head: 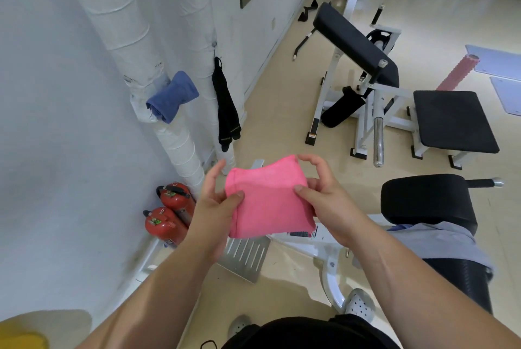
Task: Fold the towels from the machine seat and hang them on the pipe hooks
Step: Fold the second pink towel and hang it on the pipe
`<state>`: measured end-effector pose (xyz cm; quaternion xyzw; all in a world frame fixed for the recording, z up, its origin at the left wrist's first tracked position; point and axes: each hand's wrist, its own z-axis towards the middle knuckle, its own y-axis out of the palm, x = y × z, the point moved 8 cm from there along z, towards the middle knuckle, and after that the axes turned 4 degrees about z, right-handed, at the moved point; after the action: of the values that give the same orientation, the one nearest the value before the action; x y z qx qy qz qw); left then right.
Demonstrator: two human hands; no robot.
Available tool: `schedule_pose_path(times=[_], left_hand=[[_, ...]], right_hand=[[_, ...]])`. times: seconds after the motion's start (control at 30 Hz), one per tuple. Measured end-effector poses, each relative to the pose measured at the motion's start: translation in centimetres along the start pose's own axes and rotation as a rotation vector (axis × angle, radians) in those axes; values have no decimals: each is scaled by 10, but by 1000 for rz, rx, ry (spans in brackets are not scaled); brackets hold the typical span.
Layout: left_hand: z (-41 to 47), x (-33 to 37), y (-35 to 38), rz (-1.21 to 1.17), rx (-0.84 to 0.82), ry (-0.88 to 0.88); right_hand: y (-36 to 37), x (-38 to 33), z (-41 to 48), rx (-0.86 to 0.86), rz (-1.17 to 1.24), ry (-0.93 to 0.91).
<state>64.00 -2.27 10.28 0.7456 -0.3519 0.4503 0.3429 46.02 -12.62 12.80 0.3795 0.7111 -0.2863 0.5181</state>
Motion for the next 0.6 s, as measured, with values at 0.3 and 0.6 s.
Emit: schedule_pose_path(times=[0.3, 0.6], left_hand=[[-25, 77, -37, 361, -97, 207], [-15, 179, -83, 890, 242, 587]], right_hand=[[66, -72, 8, -65, -134, -242], [123, -168, 37, -134, -688, -500]])
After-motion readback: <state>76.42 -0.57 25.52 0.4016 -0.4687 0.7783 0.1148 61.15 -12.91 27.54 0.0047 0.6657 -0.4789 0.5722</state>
